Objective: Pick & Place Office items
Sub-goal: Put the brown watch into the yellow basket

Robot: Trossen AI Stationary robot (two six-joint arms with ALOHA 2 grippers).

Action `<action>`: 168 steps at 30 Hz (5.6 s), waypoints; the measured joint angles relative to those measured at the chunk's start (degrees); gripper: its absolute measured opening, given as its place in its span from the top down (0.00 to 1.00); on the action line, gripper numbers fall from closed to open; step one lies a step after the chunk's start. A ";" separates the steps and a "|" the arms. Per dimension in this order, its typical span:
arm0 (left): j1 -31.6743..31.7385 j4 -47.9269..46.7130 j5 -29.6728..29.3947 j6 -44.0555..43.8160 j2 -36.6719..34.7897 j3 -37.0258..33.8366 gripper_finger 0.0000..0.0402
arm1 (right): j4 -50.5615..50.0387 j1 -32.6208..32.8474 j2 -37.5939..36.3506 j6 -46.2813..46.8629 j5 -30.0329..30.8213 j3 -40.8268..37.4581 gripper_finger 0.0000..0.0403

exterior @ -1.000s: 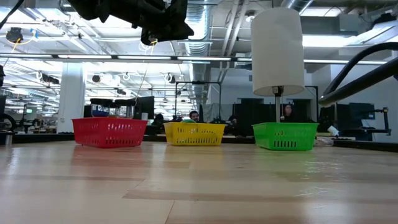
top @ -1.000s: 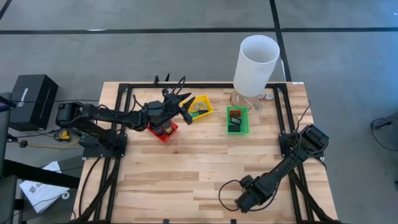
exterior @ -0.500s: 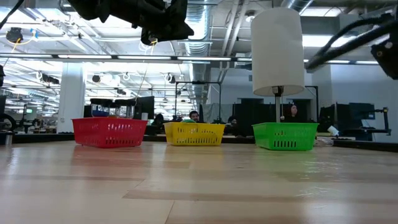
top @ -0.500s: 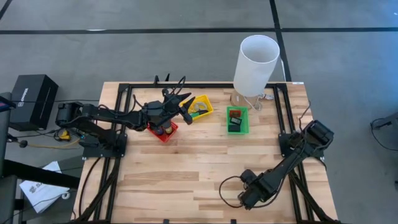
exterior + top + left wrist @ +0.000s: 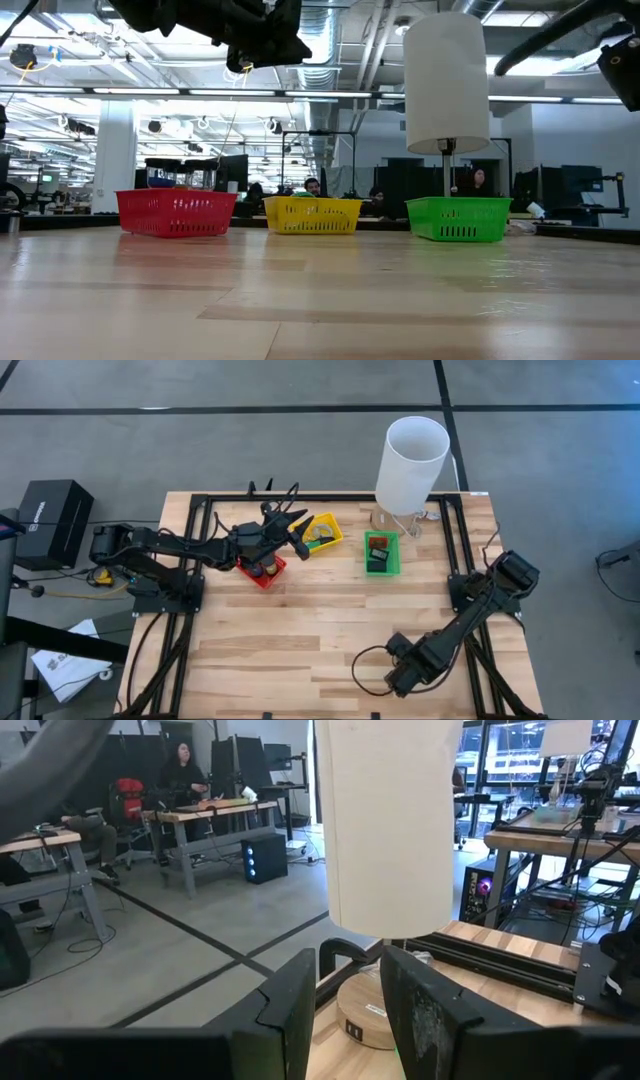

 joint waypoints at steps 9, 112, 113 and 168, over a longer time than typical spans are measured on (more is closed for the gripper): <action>0.00 -0.07 -0.01 0.00 0.00 0.00 0.72 | -6.23 2.36 -0.07 4.14 11.65 0.07 0.97; -1.97 -2.69 0.00 1.20 0.00 0.02 0.72 | 42.15 -47.92 -44.55 -89.24 -20.63 -23.75 0.96; -1.97 -2.64 -0.02 2.57 0.00 0.02 0.72 | 43.41 -48.85 -45.09 -89.39 -20.66 -25.09 0.96; -1.92 -6.29 -1.18 5.79 0.00 0.00 0.72 | 96.23 -63.46 -2.66 -79.68 -6.51 -22.23 0.96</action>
